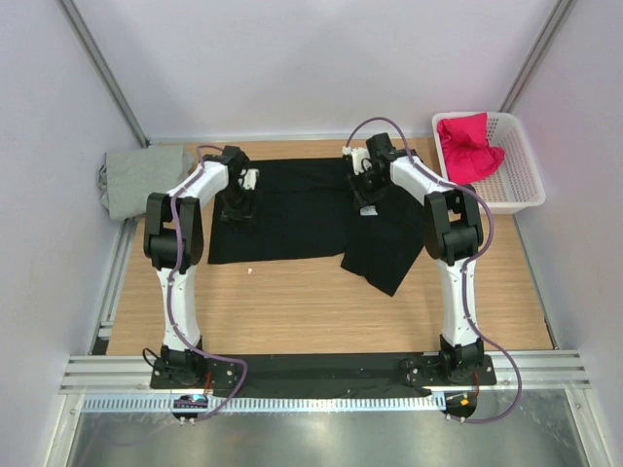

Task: Fold and stack the t-shirts
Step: Fold the tshirt

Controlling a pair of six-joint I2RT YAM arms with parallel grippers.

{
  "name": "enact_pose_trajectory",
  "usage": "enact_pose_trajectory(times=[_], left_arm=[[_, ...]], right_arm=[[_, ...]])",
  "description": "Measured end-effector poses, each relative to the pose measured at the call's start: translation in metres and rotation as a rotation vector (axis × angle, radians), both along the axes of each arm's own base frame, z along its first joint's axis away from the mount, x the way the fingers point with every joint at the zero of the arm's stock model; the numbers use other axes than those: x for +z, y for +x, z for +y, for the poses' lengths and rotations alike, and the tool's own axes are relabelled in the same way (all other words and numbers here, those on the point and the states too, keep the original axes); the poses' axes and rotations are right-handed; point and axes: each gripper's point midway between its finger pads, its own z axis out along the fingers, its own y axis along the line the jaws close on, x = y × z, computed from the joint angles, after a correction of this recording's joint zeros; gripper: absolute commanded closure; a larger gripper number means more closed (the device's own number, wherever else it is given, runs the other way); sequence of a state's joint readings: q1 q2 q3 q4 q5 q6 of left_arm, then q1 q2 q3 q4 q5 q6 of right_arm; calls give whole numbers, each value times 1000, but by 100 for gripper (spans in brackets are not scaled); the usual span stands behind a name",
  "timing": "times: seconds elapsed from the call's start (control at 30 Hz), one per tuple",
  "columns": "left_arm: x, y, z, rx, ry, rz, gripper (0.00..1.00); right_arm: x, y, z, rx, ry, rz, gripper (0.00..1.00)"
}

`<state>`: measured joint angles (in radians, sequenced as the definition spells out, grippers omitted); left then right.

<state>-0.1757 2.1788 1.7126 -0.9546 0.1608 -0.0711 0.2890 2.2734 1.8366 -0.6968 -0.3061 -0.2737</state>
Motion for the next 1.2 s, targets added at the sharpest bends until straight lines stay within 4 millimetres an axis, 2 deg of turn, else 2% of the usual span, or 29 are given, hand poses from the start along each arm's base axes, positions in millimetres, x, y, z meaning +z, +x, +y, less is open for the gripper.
enact_pose_trajectory(times=[0.17,0.43,0.6,0.8,1.1,1.17,1.2], left_arm=[[0,0,0,0,0,0,44],[0,0,-1,-1,-1,-1,44],[1,2,-1,-2,-1,-5,44],[1,4,-2,-2,-3,-9,44],[1,7,-6,-9,-4,-16,44],[1,8,-6,-10,-4,-17,44],[1,8,-6,-10,-4,-17,44]], right_arm=[[0,5,3,0,-2,-16,64],[2,6,10,2,4,-25,92],[3,5,12,5,7,-23,99],[14,-1,16,12,30,-26,99],[35,-21,24,29,63,-18,97],[38,-26,26,36,70,-6,83],[38,-29,26,36,73,3,64]])
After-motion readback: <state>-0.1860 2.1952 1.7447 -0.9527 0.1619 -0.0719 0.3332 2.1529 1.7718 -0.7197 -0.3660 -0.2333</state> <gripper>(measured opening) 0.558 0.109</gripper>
